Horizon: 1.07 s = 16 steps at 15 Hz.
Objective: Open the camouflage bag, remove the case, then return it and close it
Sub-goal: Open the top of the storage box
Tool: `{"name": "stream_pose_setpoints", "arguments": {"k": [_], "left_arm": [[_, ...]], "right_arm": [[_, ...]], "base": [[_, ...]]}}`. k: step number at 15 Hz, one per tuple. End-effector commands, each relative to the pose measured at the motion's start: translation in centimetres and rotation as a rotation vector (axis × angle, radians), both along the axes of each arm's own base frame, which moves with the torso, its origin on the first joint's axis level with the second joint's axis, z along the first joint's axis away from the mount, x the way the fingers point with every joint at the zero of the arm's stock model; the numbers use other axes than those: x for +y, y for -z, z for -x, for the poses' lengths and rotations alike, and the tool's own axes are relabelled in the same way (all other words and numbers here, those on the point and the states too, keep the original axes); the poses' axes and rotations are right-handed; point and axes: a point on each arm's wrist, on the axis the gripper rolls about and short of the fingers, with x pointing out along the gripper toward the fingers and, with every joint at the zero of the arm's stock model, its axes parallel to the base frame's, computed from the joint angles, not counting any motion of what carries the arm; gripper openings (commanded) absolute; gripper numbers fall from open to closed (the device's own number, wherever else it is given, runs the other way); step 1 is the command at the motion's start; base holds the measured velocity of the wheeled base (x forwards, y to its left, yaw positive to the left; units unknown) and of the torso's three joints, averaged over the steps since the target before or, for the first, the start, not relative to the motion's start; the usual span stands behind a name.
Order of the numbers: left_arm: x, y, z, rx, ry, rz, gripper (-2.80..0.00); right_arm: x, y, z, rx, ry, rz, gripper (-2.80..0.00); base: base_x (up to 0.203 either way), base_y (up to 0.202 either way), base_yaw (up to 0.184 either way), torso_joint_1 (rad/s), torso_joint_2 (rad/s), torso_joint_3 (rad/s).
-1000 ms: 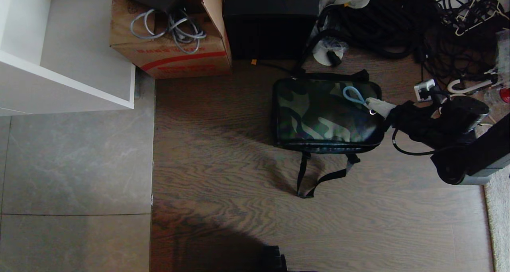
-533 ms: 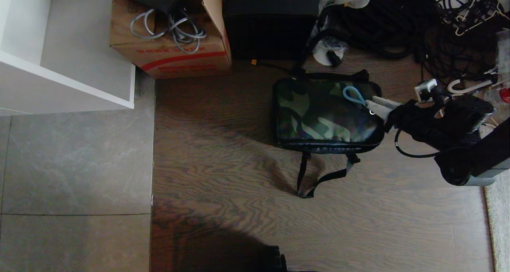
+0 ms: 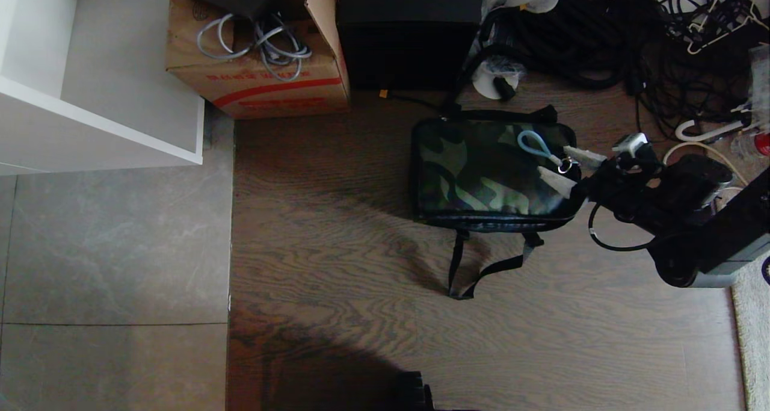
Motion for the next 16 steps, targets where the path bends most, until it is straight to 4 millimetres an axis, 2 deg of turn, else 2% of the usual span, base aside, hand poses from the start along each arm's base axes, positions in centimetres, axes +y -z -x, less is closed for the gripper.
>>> {"name": "stream_pose_setpoints", "arguments": {"k": [1,7,11,12,16], "left_arm": [[0.0,0.2,0.0,0.005,-0.001,0.0,-2.8],[0.0,0.2,0.0,0.005,0.001,0.0,-2.8],[0.0,0.2,0.0,0.005,-0.001,0.0,-2.8],[0.0,0.2,0.0,0.005,-0.001,0.0,-2.8],[0.0,0.2,0.0,0.005,0.001,0.0,-2.8]], "right_arm": [[0.3,0.7,-0.4,-0.009,-0.01,0.003,0.0],[0.7,1.8,-0.8,0.014,-0.021,0.002,0.0],[0.7,1.7,-1.3,0.003,-0.02,0.0,0.0],[0.7,1.5,-1.4,-0.005,-0.02,-0.001,-2.8],[0.7,1.4,-1.3,-0.008,-0.019,0.0,-2.8]], "base": [[0.0,0.0,0.0,0.0,0.0,0.0],[0.0,0.0,0.0,0.0,0.0,0.0],[0.0,0.0,0.0,0.0,0.0,0.0],[0.0,0.0,0.0,0.0,0.0,0.0],[0.0,0.0,0.0,0.0,0.0,0.0]]}}
